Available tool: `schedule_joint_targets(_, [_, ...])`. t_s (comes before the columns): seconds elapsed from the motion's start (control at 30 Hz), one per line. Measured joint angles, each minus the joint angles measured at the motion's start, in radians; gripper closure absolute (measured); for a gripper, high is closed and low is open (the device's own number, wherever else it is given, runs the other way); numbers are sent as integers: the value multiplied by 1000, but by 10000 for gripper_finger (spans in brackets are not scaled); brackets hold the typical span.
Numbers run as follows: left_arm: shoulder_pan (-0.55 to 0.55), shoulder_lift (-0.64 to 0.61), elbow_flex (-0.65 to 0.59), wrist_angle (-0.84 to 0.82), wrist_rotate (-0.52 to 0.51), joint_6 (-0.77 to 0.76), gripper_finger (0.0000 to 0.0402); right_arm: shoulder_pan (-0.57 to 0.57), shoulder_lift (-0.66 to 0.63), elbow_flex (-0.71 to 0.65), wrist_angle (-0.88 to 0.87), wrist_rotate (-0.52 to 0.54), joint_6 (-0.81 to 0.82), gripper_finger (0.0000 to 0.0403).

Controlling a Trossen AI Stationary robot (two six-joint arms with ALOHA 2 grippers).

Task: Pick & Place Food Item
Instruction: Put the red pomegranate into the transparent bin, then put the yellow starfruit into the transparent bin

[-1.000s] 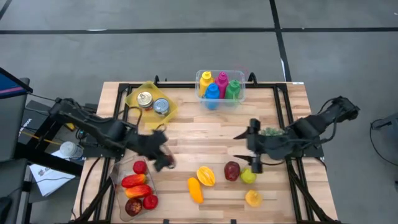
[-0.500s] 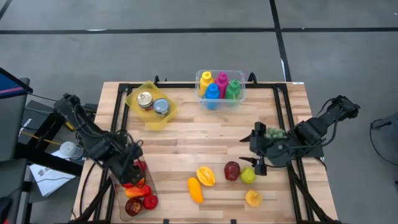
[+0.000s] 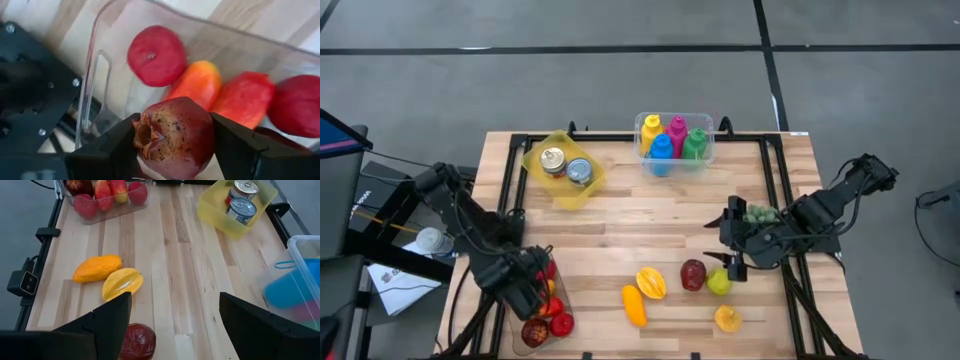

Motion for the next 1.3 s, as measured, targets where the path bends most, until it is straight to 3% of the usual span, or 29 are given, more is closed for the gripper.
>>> schedule_joint_targets(0.23, [-6, -4, -109, -2, 105, -186, 190, 0, 0, 0, -3, 0, 0, 111])
schedule_joint_targets(0.47, [-13, -48, -193, 95, 120, -409, 180, 0, 0, 0, -3, 0, 0, 111])
schedule_joint_targets(0.97, [-13, -62, -230, 140, 155, -469, 133, 0, 1, 0, -2, 0, 8, 111])
schedule_joint_targets(1.13, [-11, -133, -230, 197, 165, -475, 121, 3, 1, 0, -2, 0, 18, 111])
schedule_joint_targets(1.3, [-11, -255, -230, 351, 47, -485, 119, 3, 1, 0, -29, -4, 63, 111])
